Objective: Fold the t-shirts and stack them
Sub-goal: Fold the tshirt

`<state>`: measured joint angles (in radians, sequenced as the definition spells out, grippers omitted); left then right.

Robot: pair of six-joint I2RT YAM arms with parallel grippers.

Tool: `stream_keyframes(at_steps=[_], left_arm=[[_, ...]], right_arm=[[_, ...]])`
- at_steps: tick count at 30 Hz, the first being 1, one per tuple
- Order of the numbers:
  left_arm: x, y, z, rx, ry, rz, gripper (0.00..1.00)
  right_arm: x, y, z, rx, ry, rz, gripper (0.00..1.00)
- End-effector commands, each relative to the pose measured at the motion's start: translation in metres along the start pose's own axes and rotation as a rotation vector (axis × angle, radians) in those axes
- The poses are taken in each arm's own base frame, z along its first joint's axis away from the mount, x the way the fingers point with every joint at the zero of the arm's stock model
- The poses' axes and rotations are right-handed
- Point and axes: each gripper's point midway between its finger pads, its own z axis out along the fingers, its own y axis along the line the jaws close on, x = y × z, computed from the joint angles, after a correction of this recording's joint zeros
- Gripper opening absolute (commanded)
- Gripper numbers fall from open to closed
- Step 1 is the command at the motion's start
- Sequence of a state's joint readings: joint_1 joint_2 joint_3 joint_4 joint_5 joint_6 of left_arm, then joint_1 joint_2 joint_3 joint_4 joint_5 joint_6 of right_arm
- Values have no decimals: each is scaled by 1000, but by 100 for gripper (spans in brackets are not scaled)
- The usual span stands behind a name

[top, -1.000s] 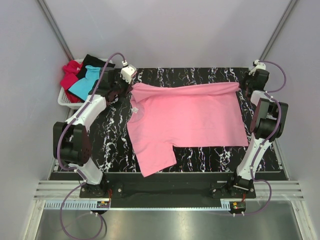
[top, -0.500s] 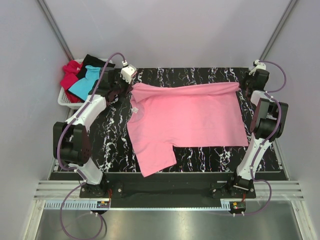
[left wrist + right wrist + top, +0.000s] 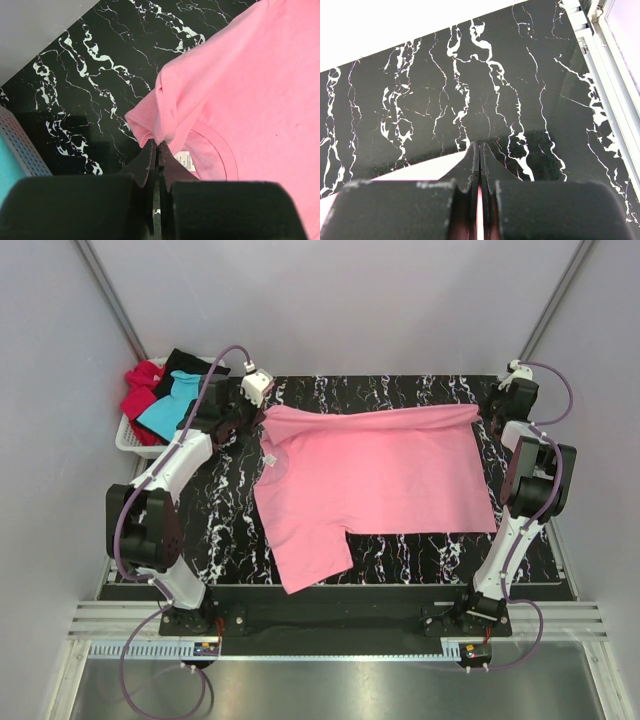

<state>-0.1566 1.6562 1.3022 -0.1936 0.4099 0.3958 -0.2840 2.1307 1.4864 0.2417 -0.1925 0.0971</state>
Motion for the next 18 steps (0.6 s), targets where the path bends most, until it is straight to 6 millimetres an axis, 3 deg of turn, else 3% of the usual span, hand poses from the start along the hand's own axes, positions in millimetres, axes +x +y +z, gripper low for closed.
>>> stream_keyframes(at_steps=[1,18], left_arm=[[-35,12,-19,-66,-89,70,0],[-39,11,-22,-51,-80,83,0]], right_arm=[[-46,-8,-8,39,-116,-16,0],[-42,-2,-6,1,-104,2,0]])
